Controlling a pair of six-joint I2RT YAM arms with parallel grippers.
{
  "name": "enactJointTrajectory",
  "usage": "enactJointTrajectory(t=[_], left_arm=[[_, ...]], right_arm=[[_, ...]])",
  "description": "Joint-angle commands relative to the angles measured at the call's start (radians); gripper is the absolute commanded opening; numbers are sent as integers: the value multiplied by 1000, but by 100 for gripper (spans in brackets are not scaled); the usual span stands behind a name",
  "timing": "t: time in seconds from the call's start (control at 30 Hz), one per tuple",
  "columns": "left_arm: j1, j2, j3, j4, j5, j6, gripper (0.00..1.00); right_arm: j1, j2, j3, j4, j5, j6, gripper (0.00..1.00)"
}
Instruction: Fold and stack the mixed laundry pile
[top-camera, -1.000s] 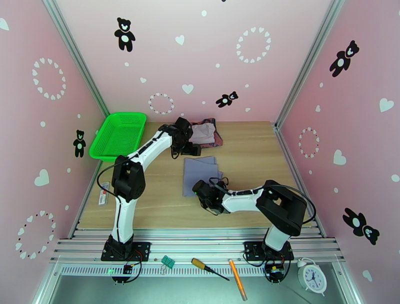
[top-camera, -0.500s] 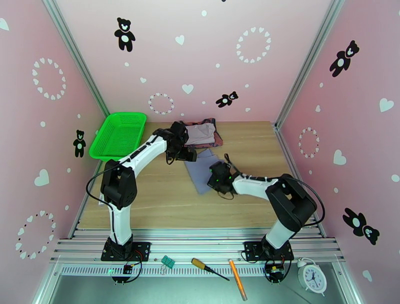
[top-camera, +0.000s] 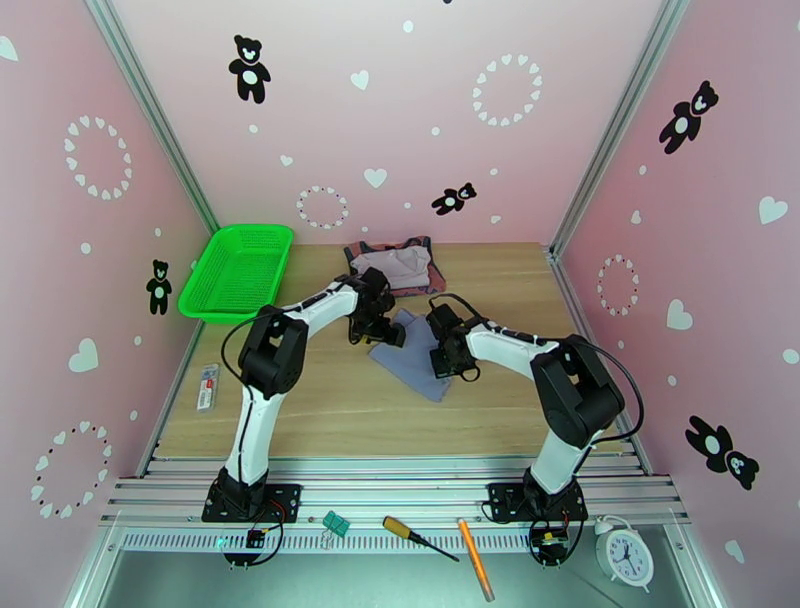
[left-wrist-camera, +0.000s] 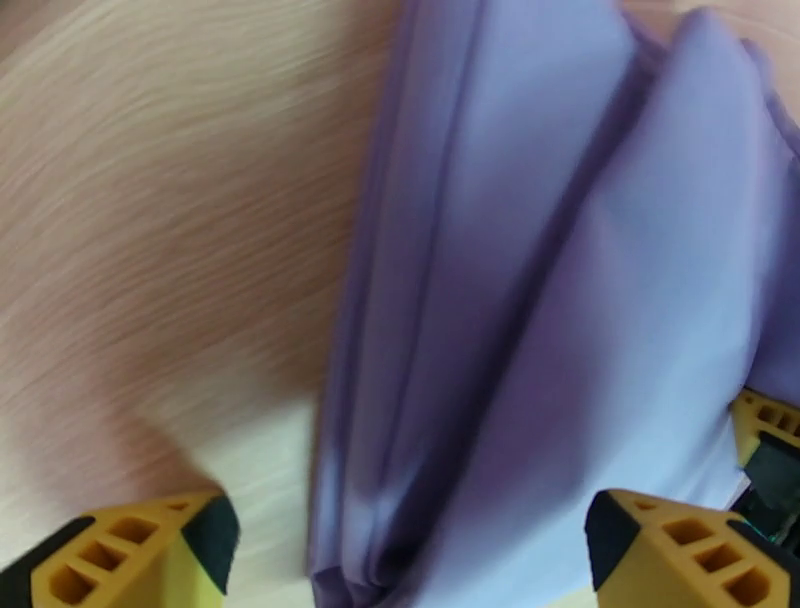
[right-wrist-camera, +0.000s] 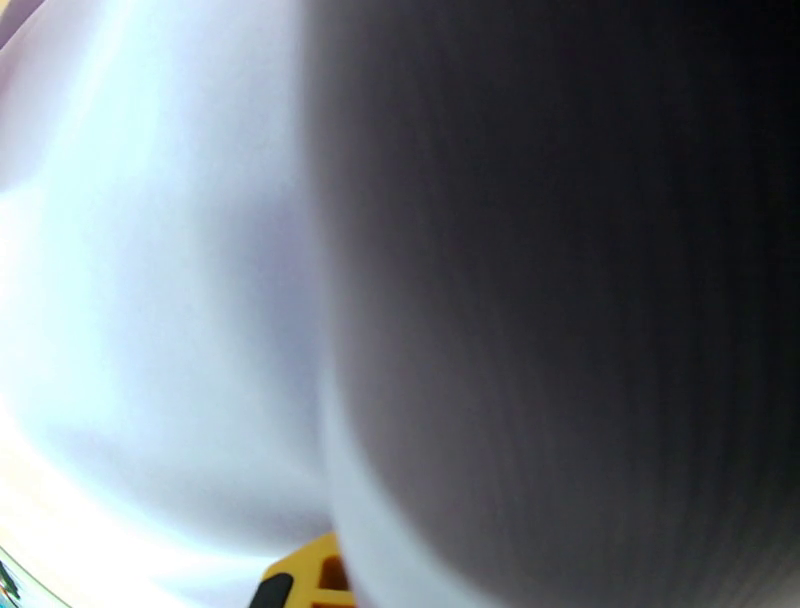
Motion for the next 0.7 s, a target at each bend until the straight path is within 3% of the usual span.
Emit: enactJointTrajectory(t=[0.0, 0.23, 0.33, 0.5, 0.57, 0.67], left_arm=[[-14, 73, 37, 3, 77, 53, 98], [-72, 107, 5, 49, 183, 69, 96], [-91, 120, -11, 60, 189, 56, 79], [-94, 105, -74, 92, 202, 35, 29], [-94, 88, -94, 97, 184, 34, 4], [-94, 45, -112, 98, 123, 26, 0]], right_arm=[[-2, 41, -24, -72, -33, -28, 0], [-2, 29, -37, -57, -43, -16, 0], [-2, 16, -37, -56, -43, -9, 0], [-2, -11, -35, -53, -35, 5, 0], [-2, -19, -33, -52, -30, 11, 0], [-2, -36, -25, -58, -21, 22, 0]])
